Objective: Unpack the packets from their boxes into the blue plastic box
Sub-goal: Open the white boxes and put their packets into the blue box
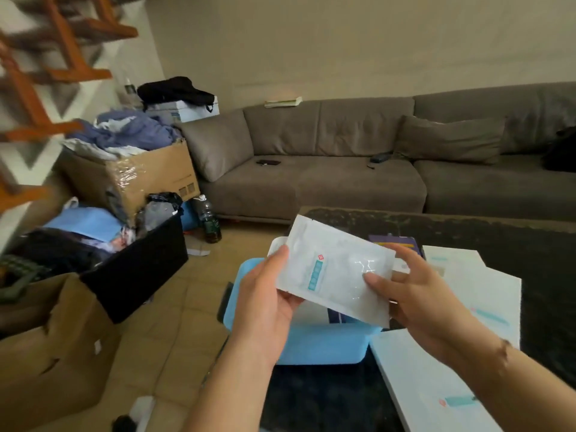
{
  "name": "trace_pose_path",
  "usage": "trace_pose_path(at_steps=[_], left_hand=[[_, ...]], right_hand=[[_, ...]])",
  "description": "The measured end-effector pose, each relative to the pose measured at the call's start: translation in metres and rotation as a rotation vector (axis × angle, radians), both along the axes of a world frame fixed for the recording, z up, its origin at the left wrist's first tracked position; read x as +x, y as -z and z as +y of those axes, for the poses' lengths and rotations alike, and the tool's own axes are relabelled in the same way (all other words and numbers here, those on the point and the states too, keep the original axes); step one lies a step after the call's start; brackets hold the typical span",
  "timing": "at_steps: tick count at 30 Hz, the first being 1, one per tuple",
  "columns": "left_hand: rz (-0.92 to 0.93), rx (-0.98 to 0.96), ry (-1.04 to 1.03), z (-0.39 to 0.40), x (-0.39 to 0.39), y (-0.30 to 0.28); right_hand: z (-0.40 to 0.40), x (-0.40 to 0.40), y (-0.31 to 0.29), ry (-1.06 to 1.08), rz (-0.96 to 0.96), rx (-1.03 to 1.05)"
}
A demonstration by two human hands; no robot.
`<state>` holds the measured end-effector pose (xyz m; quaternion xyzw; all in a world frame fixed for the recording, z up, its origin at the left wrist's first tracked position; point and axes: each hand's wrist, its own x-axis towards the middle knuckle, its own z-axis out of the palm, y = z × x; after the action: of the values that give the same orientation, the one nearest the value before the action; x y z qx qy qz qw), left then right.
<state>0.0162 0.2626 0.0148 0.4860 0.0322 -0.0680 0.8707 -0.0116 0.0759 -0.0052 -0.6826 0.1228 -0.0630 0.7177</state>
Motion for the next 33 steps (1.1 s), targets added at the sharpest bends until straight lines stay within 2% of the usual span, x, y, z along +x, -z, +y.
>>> trace_pose_path(at_steps=[5,10,13,18,21,23,25,28,33], left_hand=[[-0.132,0.405,-0.041,0.052,0.052,-0.011],[-0.331,1.170,-0.023,0.072,0.087,0.000],[-0.422,1.423,-0.078,0.077,0.092,0.013],[-0.514,1.584,-0.135,0.078,0.088,0.025],[-0.610,1.690,-0.083,0.074,0.088,0.025],[-0.599,1.832,0.017,0.072,0.087,0.027],[-0.547,1.943,0.099,0.071,0.087,0.032],[-0.510,1.972,0.095,0.069,0.085,0.037],[-0.520,1.974,0.070,0.068,0.087,0.043]], right_hand=[[0.014,0.037,-0.006,-0.099,0.048,-0.145],[0.038,0.068,0.012,-0.128,0.131,-0.308],[0.045,0.076,0.025,-0.161,0.207,-0.340],[0.051,0.080,0.028,-0.221,0.284,-0.366],[0.056,0.079,0.023,-0.225,0.283,-0.437],[0.060,0.074,0.014,-0.248,0.254,-0.596],[0.061,0.067,0.005,-0.296,0.197,-0.842],[0.054,0.059,0.000,-0.311,0.145,-1.113],[0.046,0.057,0.008,-0.463,0.135,-1.058]])
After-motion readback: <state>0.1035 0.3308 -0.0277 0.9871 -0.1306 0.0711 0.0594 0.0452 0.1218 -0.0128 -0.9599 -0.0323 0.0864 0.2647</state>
